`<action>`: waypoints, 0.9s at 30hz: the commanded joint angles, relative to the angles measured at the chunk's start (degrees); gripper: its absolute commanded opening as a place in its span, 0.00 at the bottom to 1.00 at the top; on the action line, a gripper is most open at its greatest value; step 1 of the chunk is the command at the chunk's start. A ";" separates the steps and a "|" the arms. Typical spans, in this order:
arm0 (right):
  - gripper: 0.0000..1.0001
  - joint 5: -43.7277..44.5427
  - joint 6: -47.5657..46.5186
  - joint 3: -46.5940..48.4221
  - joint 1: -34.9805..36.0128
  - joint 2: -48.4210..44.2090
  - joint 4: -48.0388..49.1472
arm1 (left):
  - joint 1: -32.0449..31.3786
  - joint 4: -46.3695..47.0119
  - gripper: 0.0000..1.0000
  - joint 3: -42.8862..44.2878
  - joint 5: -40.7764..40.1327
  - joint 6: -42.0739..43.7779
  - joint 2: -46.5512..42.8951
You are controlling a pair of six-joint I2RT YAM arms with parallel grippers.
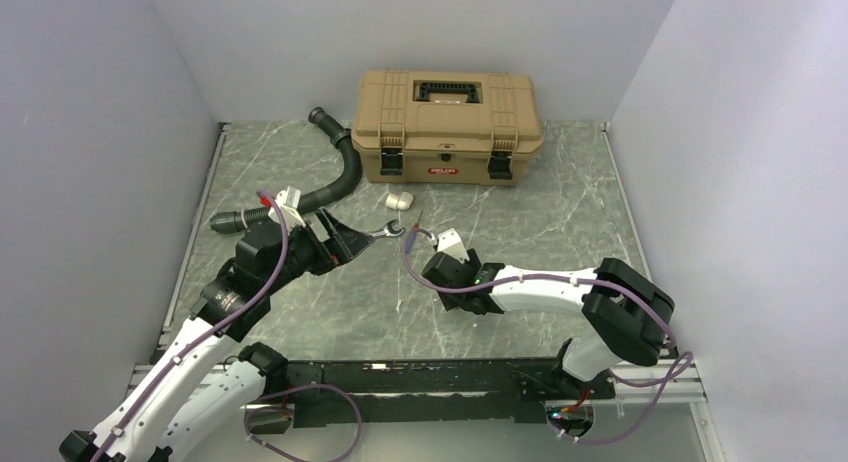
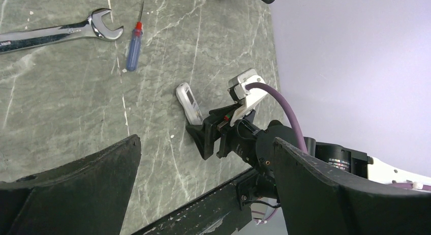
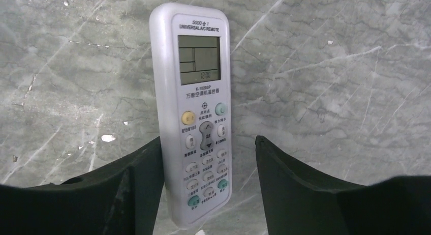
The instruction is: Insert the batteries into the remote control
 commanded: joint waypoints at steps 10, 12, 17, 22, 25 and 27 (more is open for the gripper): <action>0.77 -3.89 0.43 1.68 0.39 0.20 3.07 | 0.40 -0.76 0.99 0.04 -2.03 0.22 -2.27; 0.82 -5.04 0.05 1.73 0.39 0.44 3.76 | 0.41 -1.68 0.99 0.19 -2.50 0.09 -1.96; 0.86 -6.39 1.29 1.74 0.41 0.18 4.31 | 0.51 -4.96 0.99 -0.40 -4.95 -0.36 -1.74; 0.87 -5.67 1.97 3.42 0.39 -2.58 3.27 | 0.56 -7.29 1.00 -1.61 -7.44 0.60 -3.21; 0.88 -3.88 1.88 5.88 0.34 -4.62 1.02 | 0.57 -8.90 0.99 -1.54 -9.88 1.92 -3.39; 0.89 -3.24 1.82 6.86 0.02 -6.75 0.20 | 0.52 -9.84 0.99 -1.42 -11.63 3.07 -3.32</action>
